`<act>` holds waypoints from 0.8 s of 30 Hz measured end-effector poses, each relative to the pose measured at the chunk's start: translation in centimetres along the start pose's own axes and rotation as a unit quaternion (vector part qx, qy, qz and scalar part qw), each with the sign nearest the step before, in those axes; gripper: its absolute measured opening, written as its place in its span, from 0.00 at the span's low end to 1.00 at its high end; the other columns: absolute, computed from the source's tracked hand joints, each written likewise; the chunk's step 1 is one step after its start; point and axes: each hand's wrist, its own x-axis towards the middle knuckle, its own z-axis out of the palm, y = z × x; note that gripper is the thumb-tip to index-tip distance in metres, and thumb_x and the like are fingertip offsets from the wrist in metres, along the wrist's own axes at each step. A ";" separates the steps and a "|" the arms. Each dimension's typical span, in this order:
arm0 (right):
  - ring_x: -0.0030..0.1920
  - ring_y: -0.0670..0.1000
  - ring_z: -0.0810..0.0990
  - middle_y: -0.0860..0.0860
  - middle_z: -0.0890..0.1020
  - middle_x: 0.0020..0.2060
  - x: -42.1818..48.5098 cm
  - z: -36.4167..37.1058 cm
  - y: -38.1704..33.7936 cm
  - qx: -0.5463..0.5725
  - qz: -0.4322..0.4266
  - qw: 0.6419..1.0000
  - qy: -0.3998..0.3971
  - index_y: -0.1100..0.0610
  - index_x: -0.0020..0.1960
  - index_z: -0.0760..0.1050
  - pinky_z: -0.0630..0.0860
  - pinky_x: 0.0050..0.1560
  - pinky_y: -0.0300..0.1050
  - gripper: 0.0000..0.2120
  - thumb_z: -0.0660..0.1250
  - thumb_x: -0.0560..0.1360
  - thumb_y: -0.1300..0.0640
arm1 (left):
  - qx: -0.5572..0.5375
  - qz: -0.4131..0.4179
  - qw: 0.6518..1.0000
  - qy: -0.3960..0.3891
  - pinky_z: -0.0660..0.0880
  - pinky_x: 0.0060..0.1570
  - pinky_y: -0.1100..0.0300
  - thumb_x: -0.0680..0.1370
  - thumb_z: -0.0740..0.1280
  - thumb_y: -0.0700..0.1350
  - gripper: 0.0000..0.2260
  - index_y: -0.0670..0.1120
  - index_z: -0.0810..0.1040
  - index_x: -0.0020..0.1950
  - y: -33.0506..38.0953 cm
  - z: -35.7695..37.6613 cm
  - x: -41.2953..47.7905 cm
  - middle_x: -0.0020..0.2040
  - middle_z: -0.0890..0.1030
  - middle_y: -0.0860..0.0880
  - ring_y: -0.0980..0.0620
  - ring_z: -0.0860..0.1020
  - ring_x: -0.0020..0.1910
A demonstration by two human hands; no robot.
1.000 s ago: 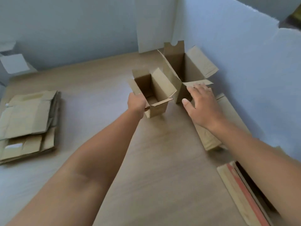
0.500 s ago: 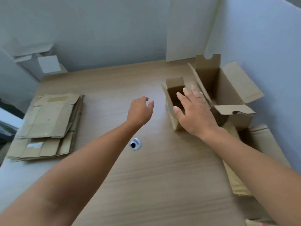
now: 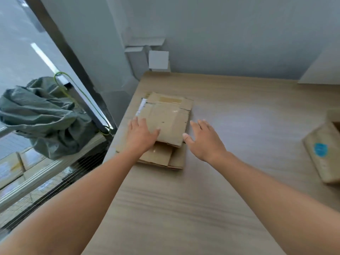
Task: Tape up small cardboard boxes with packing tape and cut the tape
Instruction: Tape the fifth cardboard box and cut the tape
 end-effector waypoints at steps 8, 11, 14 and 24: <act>0.78 0.55 0.57 0.53 0.61 0.78 5.3 5.3 -4.8 0.072 0.071 0.995 0.004 0.53 0.81 0.55 0.60 0.75 0.53 0.32 0.57 0.82 0.41 | -0.170 -0.021 0.985 -0.025 0.66 0.66 0.50 0.76 0.68 0.63 0.35 0.43 0.65 0.74 -5.2 1.3 4.4 0.70 0.71 0.45 0.43 0.66 0.70; 0.77 0.56 0.59 0.53 0.60 0.77 5.4 5.7 -4.9 0.099 0.093 0.991 0.016 0.52 0.80 0.57 0.62 0.74 0.53 0.31 0.59 0.81 0.41 | -0.222 -0.023 0.975 0.009 0.67 0.67 0.52 0.77 0.70 0.58 0.28 0.44 0.70 0.70 -5.3 1.0 4.0 0.66 0.74 0.46 0.45 0.69 0.67; 0.77 0.55 0.61 0.51 0.57 0.78 4.9 5.7 -4.7 0.132 0.117 0.984 0.005 0.51 0.80 0.58 0.62 0.74 0.52 0.31 0.60 0.81 0.41 | -0.284 -0.032 0.958 -0.010 0.72 0.65 0.47 0.78 0.70 0.54 0.20 0.47 0.73 0.67 -5.2 0.2 3.1 0.62 0.78 0.49 0.46 0.74 0.64; 0.74 0.51 0.65 0.50 0.63 0.74 -7.6 4.2 -3.0 0.212 0.132 0.968 0.031 0.53 0.79 0.61 0.62 0.71 0.45 0.29 0.61 0.82 0.44 | -0.386 0.005 0.918 -0.090 0.77 0.55 0.56 0.82 0.66 0.46 0.04 0.54 0.78 0.55 -3.9 -1.7 -10.4 0.51 0.83 0.57 0.57 0.80 0.51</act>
